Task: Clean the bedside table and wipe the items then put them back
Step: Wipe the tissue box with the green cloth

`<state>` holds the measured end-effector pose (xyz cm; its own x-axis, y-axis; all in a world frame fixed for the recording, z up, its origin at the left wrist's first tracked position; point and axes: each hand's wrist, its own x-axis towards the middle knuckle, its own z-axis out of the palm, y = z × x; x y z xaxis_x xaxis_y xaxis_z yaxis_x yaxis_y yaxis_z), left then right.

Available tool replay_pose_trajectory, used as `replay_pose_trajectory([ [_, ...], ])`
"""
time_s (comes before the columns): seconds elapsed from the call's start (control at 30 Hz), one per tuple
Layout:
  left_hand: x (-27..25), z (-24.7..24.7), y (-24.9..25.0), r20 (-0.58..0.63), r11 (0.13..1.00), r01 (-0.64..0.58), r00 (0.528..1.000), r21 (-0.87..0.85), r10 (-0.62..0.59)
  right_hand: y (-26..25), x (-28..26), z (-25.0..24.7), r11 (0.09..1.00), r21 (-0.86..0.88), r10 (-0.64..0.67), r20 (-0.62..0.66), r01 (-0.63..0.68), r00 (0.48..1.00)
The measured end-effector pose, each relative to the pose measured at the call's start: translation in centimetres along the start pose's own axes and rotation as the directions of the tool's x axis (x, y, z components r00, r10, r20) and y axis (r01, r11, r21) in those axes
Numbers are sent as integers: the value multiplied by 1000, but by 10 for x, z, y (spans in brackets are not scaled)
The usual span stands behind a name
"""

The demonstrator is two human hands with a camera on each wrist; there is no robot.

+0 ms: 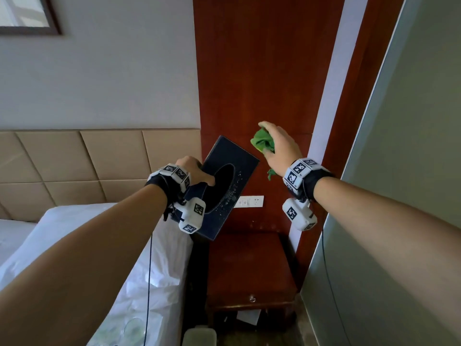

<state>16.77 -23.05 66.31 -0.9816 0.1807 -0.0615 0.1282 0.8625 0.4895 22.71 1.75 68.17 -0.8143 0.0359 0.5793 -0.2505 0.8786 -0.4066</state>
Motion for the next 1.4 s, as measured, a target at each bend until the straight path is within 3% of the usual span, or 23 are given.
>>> replay_pose_trajectory([
  [0.17, -2, -14, -6, 29, 995, 0, 1000, -97, 3, -23, -4, 13, 975, -39, -217, 5, 217, 976],
  [0.27, -4, -20, -9, 25, 993, -23, 999, -114, 26, -32, -6, 23, 952, -113, -281, 44, 284, 959],
  [0.77, -23, -37, -22, 45, 940, 27, 999, -341, -13, -74, -26, 45, 970, -134, -200, 33, 202, 979],
  [0.97, -20, -31, -21, 27, 911, 33, 999, -412, -23, -78, -36, 48, 985, -94, -130, 153, 145, 980],
  [1.2, -27, -28, -8, 62, 881, 16, 998, -472, 15, -79, -14, 24, 997, 11, -76, -169, 79, 983],
  [1.4, -21, -17, -3, 63, 894, -31, 996, -447, 66, -79, 1, 5, 983, -149, -131, -155, 108, 979],
])
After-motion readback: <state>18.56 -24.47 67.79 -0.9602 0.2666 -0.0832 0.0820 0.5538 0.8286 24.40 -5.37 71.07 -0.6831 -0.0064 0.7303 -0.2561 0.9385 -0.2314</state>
